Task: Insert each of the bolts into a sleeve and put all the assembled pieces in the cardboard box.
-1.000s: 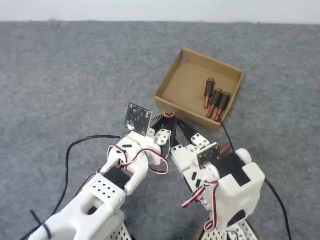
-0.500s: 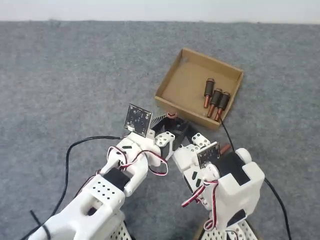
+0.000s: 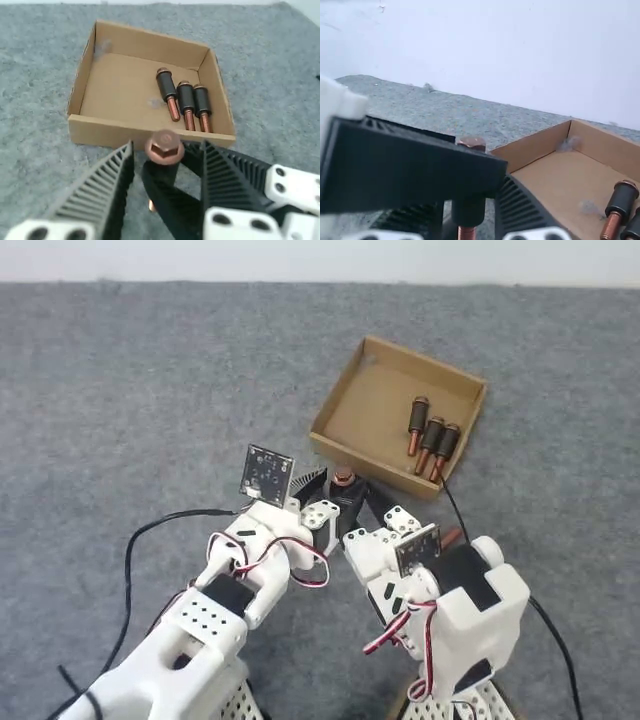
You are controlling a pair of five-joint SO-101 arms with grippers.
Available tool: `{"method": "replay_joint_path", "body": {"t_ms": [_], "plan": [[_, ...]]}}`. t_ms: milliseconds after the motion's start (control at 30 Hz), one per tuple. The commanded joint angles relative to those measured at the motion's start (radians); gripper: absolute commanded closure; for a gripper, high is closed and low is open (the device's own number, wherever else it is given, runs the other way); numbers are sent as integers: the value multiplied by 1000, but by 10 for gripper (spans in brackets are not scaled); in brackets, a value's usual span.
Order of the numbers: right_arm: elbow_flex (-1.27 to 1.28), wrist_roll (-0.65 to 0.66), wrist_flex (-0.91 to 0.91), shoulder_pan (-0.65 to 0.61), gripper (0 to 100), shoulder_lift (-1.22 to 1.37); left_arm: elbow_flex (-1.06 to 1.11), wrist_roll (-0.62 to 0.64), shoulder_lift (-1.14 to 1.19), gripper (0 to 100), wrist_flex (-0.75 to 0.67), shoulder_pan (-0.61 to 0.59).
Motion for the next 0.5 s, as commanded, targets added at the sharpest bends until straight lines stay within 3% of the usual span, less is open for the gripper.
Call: {"method": "replay_joint_path", "body": {"t_ms": [0, 167, 267, 467], "plan": [[26, 2, -18, 15, 992, -35, -12, -2, -5, 801, -2, -5], [26, 2, -18, 15, 992, -33, -28, 8, -6, 802, -3, 12], [26, 2, -18, 13, 992, -33, -51, 100, -20, 802, -3, 37], [26, 2, -21, 16, 992, -36, 13, 129, -212, 804, 11, 41]]}}
